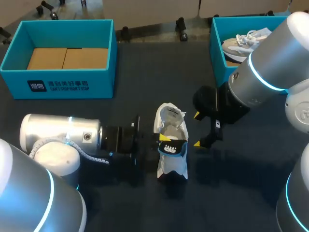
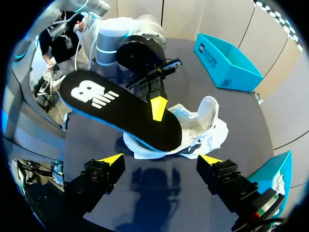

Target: Take the shoe out of the shoebox, open the shoe tongue, remove and reinsert the insole, then place the shoe into the shoebox

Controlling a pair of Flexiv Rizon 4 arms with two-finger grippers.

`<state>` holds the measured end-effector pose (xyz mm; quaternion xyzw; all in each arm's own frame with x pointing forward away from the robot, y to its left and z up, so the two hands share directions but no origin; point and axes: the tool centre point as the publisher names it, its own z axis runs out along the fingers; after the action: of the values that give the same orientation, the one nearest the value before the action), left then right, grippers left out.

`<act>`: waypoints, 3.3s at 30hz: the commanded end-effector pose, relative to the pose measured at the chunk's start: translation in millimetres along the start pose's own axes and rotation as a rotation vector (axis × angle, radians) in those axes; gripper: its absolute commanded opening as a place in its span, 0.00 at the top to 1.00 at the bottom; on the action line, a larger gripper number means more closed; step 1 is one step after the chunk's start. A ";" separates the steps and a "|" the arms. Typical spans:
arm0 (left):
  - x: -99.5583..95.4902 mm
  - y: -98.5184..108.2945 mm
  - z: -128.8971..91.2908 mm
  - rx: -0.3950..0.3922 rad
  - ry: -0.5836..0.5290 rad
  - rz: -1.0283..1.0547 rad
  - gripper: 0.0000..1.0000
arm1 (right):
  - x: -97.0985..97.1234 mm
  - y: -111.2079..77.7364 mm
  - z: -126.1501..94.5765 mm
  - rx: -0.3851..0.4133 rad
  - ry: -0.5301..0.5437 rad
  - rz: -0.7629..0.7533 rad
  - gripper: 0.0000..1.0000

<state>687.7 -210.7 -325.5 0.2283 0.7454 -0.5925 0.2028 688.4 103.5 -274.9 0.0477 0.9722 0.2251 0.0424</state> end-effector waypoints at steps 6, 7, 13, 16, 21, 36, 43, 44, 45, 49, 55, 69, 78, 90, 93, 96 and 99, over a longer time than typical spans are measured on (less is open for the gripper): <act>-1.3 12.3 6.2 -0.040 0.014 0.017 1.00 | 0.5 -0.1 1.3 -0.001 -0.001 -0.001 0.00; -1.4 14.0 7.0 -0.048 0.017 0.021 1.00 | 0.5 -0.1 1.3 -0.001 -0.001 -0.001 0.00; -3.6 24.6 14.5 -0.076 0.012 0.036 1.00 | 0.5 -0.1 1.3 -0.001 -0.001 -0.001 0.00; -4.8 29.3 17.8 -0.091 0.006 0.047 1.00 | 0.5 -0.1 1.3 -0.001 -0.001 -0.001 0.00; -7.6 31.0 14.5 -0.112 -0.002 0.047 1.00 | 0.5 -0.1 1.3 -0.001 -0.001 -0.001 0.00; -7.1 0.2 2.3 -0.037 -0.007 0.030 0.71 | 0.5 -0.1 1.3 -0.001 -0.001 -0.001 0.00; 4.8 0.8 7.8 -0.042 0.038 0.032 1.00 | 0.5 -0.1 1.3 -0.001 -0.001 -0.001 0.00; 4.9 1.8 9.2 -0.048 0.040 0.034 1.00 | 0.5 -0.1 1.3 -0.001 -0.001 -0.001 0.00; 4.9 3.1 10.6 -0.058 0.042 0.038 1.00 | 0.5 -0.1 1.3 -0.001 -0.001 -0.001 0.00; 4.0 8.6 14.1 -0.067 0.040 0.049 1.00 | 0.5 -0.1 1.3 -0.001 -0.001 -0.001 0.00; 2.7 17.3 19.3 -0.089 0.037 0.081 1.00 | 0.5 -0.1 1.3 -0.001 -0.001 -0.001 0.00; -3.1 27.9 15.3 -0.135 0.018 0.084 0.60 | 0.5 -0.1 1.3 -0.001 -0.001 -0.001 0.00; -2.6 1.2 7.3 -0.060 0.015 0.072 0.69 | 0.5 -0.1 1.3 -0.001 -0.001 -0.001 0.00; 7.0 13.8 17.6 -0.083 0.041 0.095 1.00 | 0.5 -0.1 1.3 -0.001 -0.001 -0.001 0.00; 5.6 18.7 20.6 -0.096 0.032 0.116 1.00 | 0.5 -0.1 1.3 -0.001 -0.001 -0.001 0.00; 2.7 23.5 23.5 -0.109 0.022 0.125 1.00 | 0.5 -0.1 1.3 -0.001 -0.001 -0.001 0.00; -0.3 27.0 26.2 -0.115 0.008 0.151 1.00 | 0.5 -0.1 1.3 -0.001 -0.001 -0.001 0.00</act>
<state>700.9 -221.2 -346.8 0.2751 0.7604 -0.5319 0.2513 688.4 103.5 -274.9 0.0477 0.9722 0.2251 0.0424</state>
